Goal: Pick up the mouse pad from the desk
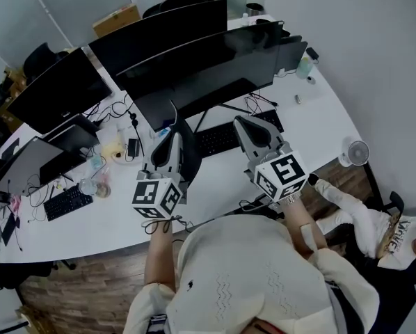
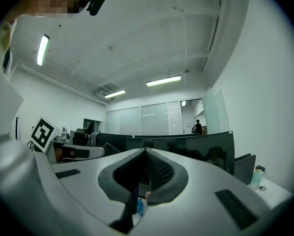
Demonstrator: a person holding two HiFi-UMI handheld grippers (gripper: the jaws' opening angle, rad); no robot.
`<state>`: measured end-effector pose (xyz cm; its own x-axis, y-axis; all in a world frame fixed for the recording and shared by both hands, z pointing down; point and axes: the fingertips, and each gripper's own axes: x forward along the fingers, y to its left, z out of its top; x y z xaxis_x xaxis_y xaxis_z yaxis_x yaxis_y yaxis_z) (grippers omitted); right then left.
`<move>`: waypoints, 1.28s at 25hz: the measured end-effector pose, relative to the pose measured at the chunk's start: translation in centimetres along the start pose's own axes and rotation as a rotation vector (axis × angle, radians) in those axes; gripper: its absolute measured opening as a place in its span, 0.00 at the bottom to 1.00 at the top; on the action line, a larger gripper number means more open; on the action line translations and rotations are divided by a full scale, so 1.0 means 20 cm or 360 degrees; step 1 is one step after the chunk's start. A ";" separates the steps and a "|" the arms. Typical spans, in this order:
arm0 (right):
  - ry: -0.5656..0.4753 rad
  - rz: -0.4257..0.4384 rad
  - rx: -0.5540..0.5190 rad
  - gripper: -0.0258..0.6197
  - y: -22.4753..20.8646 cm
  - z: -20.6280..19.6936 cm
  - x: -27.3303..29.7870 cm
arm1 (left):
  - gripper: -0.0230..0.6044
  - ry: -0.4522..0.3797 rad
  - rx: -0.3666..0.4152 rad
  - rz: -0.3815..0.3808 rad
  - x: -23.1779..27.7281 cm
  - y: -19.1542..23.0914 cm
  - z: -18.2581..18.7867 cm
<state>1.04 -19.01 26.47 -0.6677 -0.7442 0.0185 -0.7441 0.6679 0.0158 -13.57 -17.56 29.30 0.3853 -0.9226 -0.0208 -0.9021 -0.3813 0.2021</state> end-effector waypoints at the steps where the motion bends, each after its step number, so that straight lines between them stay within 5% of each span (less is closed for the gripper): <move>1: -0.0008 0.0010 -0.0017 0.04 0.01 0.03 0.00 | 0.09 -0.0013 0.0008 -0.0006 0.00 0.00 0.03; 10: -0.0036 0.0077 -0.0112 0.04 0.05 0.14 0.04 | 0.09 -0.0078 0.0070 -0.0027 0.03 0.01 0.23; 32: 0.0058 0.0096 0.0025 0.04 0.03 0.07 0.02 | 0.09 0.0052 -0.0036 -0.0074 -0.04 -0.08 0.02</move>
<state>0.26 -18.84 25.06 -0.7102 -0.7018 0.0550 -0.7030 0.7112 -0.0022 -12.39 -16.26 28.65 0.4334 -0.9012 0.0015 -0.8785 -0.4221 0.2239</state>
